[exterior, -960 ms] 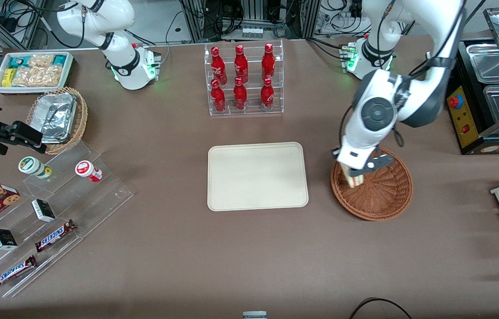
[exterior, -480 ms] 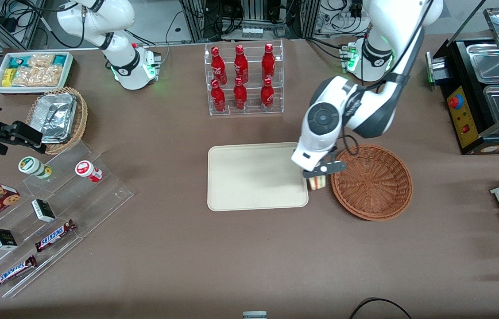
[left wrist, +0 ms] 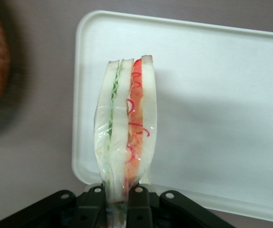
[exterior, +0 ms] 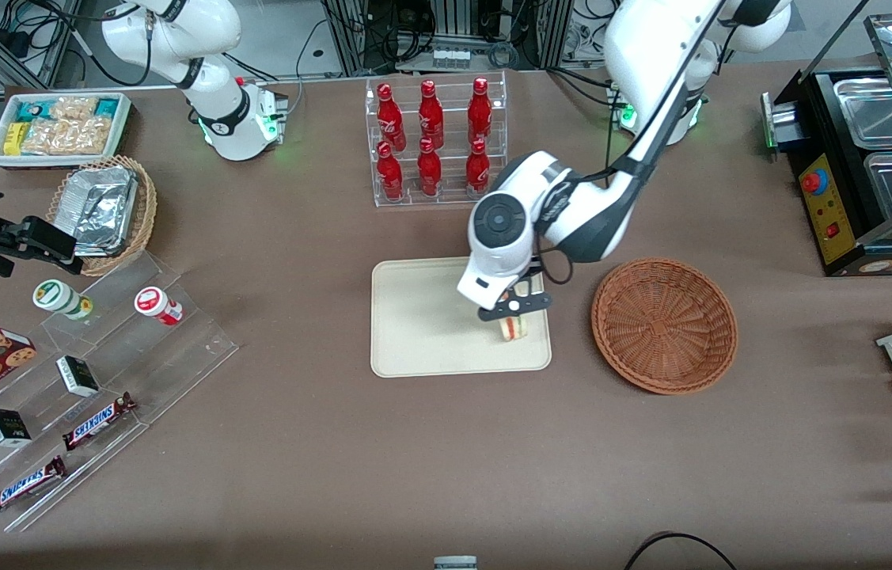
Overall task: Place sandwich from basket to tray
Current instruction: 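Lift the sandwich and carry it with the left gripper over the tray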
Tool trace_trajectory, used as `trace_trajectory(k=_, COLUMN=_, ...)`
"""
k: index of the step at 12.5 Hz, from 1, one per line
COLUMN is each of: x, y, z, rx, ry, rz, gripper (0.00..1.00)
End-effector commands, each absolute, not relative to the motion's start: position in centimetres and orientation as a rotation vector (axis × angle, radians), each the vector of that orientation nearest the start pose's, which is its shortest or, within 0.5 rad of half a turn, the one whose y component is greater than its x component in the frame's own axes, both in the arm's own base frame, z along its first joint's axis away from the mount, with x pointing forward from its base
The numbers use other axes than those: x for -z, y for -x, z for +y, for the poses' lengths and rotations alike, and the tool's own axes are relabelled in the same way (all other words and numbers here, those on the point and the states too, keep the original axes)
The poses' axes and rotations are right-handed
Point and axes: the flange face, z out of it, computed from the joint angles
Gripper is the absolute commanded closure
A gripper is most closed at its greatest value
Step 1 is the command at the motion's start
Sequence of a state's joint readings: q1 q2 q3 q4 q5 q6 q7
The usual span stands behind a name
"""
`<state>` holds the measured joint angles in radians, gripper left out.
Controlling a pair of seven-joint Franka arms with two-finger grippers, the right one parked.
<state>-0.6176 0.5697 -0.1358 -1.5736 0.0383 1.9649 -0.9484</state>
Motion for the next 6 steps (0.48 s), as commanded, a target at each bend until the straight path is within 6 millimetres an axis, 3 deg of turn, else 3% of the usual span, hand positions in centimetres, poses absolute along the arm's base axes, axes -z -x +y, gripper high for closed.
trace_trajectory(k=1, x=-28.6, y=-49.7, z=-48.9, rx=-0.18, ry=3.048, rz=-0.337, gripper=0.93)
trace_trajectory(k=4, x=-25.8, y=-49.4, z=-51.5, rx=-0.139, ry=3.092, rz=-0.346, gripper=0.93)
trace_trajectory(k=6, x=-24.5, y=-49.7, z=-52.0, rx=-0.147, ry=3.091, rz=-0.345, gripper=0.93)
